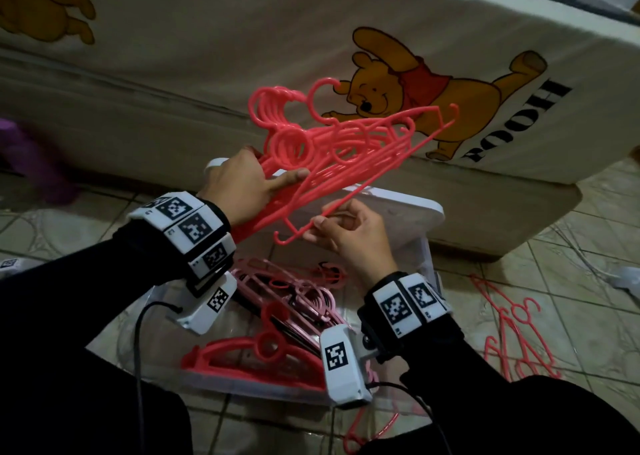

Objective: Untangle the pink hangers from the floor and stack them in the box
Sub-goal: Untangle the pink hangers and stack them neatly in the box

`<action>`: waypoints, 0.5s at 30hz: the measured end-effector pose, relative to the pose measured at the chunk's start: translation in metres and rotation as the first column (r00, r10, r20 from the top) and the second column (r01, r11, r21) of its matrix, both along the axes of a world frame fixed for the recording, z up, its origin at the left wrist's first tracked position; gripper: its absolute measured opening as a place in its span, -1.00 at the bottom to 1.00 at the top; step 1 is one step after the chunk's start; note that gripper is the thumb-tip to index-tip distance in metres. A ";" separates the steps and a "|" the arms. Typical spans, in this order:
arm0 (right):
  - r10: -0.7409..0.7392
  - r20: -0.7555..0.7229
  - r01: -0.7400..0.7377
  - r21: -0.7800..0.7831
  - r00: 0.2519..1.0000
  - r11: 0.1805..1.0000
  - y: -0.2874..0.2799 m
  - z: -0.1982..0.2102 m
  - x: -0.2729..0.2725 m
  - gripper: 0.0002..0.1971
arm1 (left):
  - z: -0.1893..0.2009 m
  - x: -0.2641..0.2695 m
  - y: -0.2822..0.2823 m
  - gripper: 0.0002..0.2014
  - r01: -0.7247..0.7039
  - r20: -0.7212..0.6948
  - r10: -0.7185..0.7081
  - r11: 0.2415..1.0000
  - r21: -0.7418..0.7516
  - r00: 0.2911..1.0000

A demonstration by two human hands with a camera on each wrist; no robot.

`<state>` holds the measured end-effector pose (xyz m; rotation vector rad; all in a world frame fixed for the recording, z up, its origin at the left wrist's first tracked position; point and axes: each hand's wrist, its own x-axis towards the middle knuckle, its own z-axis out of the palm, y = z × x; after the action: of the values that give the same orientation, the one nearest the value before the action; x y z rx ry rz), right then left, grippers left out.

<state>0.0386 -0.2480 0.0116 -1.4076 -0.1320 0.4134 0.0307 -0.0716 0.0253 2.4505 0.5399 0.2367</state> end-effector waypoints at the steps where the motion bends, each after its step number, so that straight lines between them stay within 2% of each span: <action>1: -0.006 0.035 0.006 -0.016 0.999 1.000 0.000 0.000 0.000 -0.80 | 0.000 0.000 0.000 0.06 -0.005 -0.009 0.005 1.000 0.000 1.000; 5: 0.010 0.150 0.003 -0.090 0.989 0.996 0.000 0.003 0.003 -0.78 | 0.000 0.001 0.001 0.11 -0.015 -0.029 0.015 1.000 0.005 0.999; 10: 0.003 0.017 -0.002 -0.092 1.000 0.996 0.002 0.001 0.001 -0.82 | 0.000 -0.002 -0.005 0.12 -0.022 0.023 0.023 0.999 -0.036 0.999; 15: 0.041 -0.014 -0.042 -0.093 0.999 0.995 0.003 0.000 -0.003 -0.86 | 0.001 -0.005 -0.012 0.06 -0.034 0.033 0.035 0.999 -0.041 0.999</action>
<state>0.0351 -0.2451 0.0118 -1.4963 -0.1334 0.4677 0.0258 -0.0831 0.0259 2.3951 0.5676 0.2784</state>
